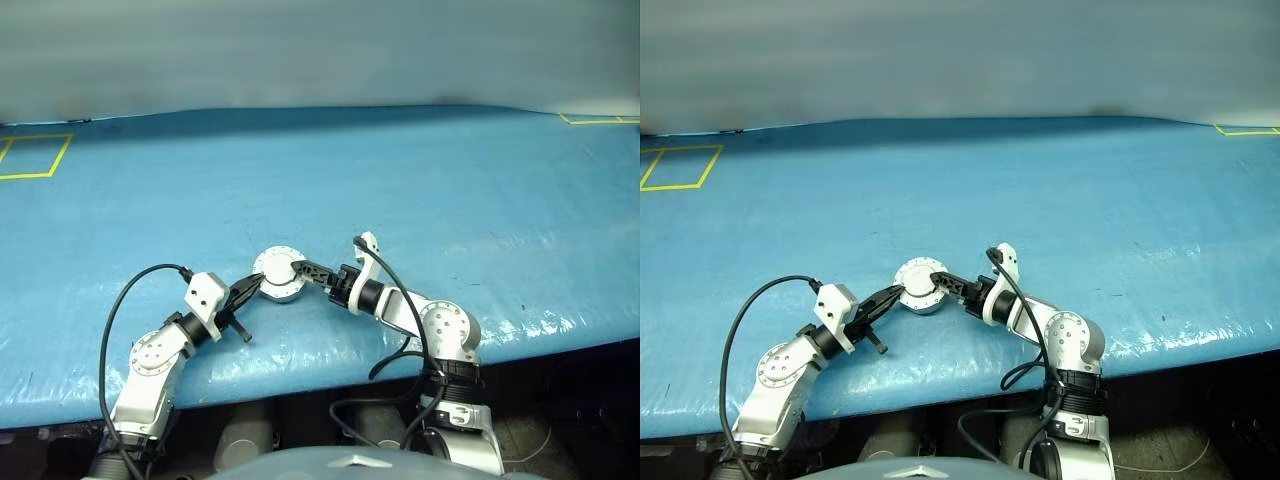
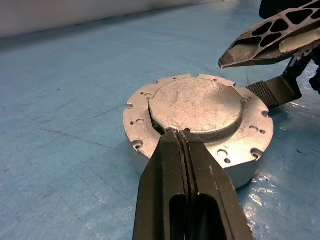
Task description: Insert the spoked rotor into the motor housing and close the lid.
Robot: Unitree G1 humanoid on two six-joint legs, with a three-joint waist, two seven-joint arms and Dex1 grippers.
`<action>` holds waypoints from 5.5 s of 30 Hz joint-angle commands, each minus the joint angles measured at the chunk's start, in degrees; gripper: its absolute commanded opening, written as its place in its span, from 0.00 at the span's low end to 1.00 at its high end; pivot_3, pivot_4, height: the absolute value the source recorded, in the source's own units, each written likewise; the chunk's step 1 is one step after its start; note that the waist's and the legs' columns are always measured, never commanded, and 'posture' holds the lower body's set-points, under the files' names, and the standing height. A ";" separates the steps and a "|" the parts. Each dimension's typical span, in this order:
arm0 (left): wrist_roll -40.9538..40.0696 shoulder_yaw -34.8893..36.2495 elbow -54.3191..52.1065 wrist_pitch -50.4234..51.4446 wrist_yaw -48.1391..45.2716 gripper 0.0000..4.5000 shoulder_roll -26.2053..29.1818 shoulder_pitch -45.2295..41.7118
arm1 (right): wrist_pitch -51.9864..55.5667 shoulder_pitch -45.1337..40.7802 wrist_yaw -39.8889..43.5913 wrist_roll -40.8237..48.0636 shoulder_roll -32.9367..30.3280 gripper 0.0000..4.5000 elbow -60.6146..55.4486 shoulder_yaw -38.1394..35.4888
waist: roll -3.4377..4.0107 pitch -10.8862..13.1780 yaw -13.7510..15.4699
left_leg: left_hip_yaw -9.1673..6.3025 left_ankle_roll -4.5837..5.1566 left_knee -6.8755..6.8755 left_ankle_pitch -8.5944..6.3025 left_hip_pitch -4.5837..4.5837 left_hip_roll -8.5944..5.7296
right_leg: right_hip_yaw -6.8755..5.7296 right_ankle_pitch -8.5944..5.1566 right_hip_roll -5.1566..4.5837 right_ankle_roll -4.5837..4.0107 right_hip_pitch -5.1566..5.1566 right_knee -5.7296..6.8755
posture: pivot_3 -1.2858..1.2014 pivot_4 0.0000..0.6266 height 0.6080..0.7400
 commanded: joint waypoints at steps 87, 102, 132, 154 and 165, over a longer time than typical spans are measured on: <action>-66.62 15.42 -8.94 38.82 11.08 0.99 -26.65 -4.07 | -11.62 -1.92 -19.70 38.20 2.71 0.25 -8.16 10.58 | -0.22 0.29 -0.54 | -0.01 0.08 0.05 -0.02 -0.26 -0.05 | 0.44 0.24 0.35 0.55 -0.06 -0.07 | 0.52 0.24 1.00; -64.01 14.91 -7.67 35.36 11.24 0.59 -26.89 -4.33 | -13.12 -1.81 -19.36 37.80 2.22 0.25 -8.05 10.94 | -0.25 0.31 -0.56 | -0.01 0.08 0.06 -0.02 -0.26 -0.05 | 0.44 0.24 0.35 0.55 -0.05 -0.06 | 0.52 0.24 1.00; -62.43 13.66 -8.76 30.87 14.64 0.59 -28.24 -3.81 | -13.63 -2.69 -18.04 36.64 1.95 0.25 -7.17 11.38 | -0.26 0.31 -0.54 | -0.01 0.08 0.08 -0.02 -0.26 -0.06 | 0.44 0.26 0.36 0.56 -0.04 -0.06 | 0.52 0.24 1.00; -56.76 14.29 -6.73 26.69 15.41 0.59 -27.97 -3.93 | -21.48 -2.48 -15.22 23.41 -0.38 0.85 -8.30 10.89 | -0.28 0.32 -0.42 | -0.01 0.07 0.12 -0.02 -0.26 -0.05 | 0.46 0.26 0.38 0.57 -0.03 -0.05 | 0.52 0.24 1.00; -48.45 23.69 0.84 13.06 28.16 0.59 -27.28 -12.99 | -26.31 -1.37 -11.29 6.64 -7.21 0.85 -9.86 16.37 | -0.38 0.31 -0.06 | 0.00 0.08 0.18 -0.03 -0.26 -0.07 | 0.49 0.28 0.39 0.58 -0.01 -0.05 | 0.52 0.24 1.00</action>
